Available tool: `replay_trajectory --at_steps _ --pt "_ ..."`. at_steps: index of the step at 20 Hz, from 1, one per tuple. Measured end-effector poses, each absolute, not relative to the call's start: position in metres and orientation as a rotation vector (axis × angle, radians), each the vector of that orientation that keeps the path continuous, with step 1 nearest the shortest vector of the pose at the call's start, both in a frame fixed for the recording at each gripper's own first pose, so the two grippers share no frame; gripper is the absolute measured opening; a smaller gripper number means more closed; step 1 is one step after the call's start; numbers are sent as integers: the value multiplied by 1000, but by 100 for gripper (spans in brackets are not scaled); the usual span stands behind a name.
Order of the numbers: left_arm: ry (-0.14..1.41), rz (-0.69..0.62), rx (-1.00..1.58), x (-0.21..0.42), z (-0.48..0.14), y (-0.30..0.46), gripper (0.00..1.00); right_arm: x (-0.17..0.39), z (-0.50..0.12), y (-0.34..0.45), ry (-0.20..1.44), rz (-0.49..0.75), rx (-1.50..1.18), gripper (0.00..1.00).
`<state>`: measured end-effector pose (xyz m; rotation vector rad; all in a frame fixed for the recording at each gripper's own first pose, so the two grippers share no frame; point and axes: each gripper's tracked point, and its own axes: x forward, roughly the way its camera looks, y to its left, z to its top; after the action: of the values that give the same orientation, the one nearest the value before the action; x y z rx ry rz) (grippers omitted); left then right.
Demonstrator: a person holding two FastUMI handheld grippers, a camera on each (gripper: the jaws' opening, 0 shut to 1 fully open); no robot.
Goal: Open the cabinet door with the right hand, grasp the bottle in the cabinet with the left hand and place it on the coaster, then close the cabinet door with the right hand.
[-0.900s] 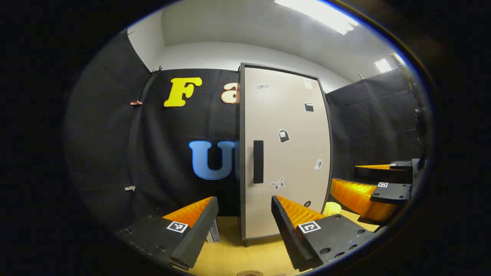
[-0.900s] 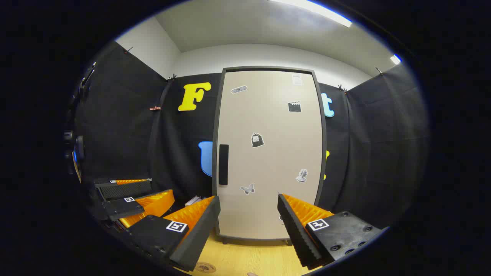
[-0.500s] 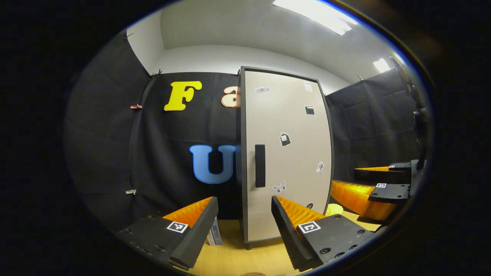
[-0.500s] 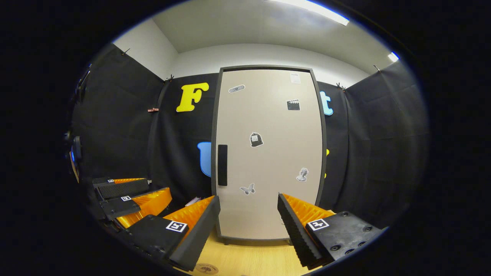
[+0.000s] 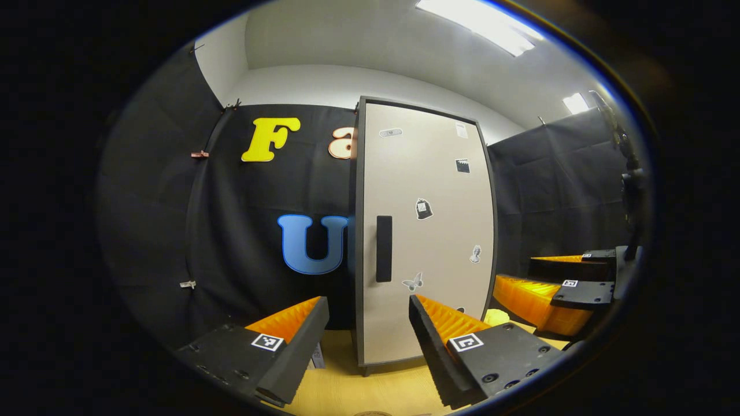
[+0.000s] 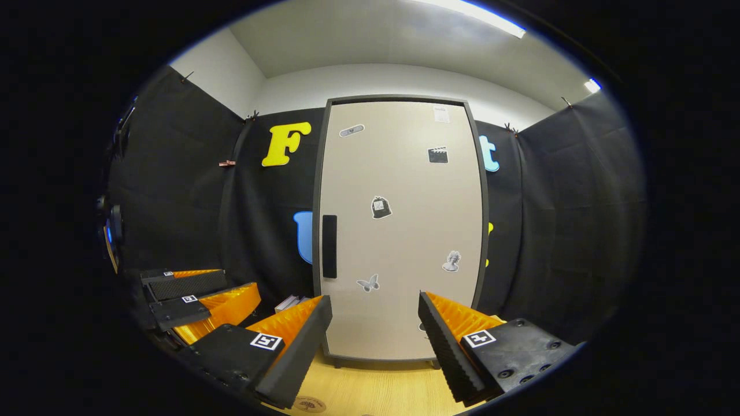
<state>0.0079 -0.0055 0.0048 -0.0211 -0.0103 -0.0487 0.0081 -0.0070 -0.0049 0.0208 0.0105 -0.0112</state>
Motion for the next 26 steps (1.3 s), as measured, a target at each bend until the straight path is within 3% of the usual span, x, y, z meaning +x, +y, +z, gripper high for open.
replay_trajectory --at_steps 10,20,26 --pt "10 0 -11 7 -3 14 88 35 -13 10 33 31 47 97" --pt "16 97 13 2 -11 80 89 113 -8 55 -9 82 56 97" --pt "30 123 14 0 -19 108 88 163 -15 65 -9 44 81 97"
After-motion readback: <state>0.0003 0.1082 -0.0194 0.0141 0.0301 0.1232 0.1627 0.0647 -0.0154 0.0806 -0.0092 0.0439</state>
